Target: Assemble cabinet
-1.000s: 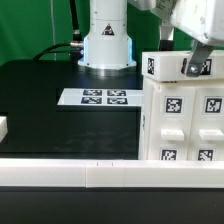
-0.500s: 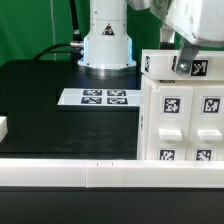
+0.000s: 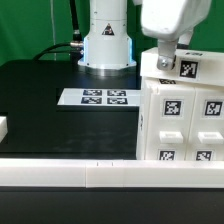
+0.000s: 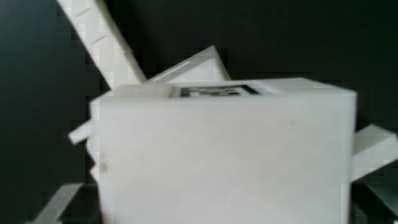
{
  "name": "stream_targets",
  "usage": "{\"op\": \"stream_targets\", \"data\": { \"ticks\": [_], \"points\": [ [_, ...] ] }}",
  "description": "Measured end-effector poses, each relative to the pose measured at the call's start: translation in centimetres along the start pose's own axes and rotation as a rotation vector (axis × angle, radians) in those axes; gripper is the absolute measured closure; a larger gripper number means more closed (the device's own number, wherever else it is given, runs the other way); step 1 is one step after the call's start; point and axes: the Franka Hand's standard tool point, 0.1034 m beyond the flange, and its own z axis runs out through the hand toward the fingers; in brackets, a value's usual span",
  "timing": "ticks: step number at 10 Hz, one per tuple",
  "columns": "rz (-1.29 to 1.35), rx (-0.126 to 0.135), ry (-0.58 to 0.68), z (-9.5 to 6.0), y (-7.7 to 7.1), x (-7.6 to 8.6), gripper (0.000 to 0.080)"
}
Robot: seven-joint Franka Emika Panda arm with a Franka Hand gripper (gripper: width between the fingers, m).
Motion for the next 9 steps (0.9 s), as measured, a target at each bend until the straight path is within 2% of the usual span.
{"op": "stream_targets", "data": {
  "ticks": [1, 3, 8, 9],
  "points": [
    [0.125, 0.0, 0.0, -0.1, -0.2, 0.2, 0.023],
    [0.577, 0.006, -0.008, 0.0, -1.2, 0.8, 0.023],
    [1.178, 0.021, -0.004, 0.0, -1.7, 1.3, 0.023],
    [1.437, 0.021, 0.021, 0.1, -2.7, 1.5, 0.023]
  ]
}}
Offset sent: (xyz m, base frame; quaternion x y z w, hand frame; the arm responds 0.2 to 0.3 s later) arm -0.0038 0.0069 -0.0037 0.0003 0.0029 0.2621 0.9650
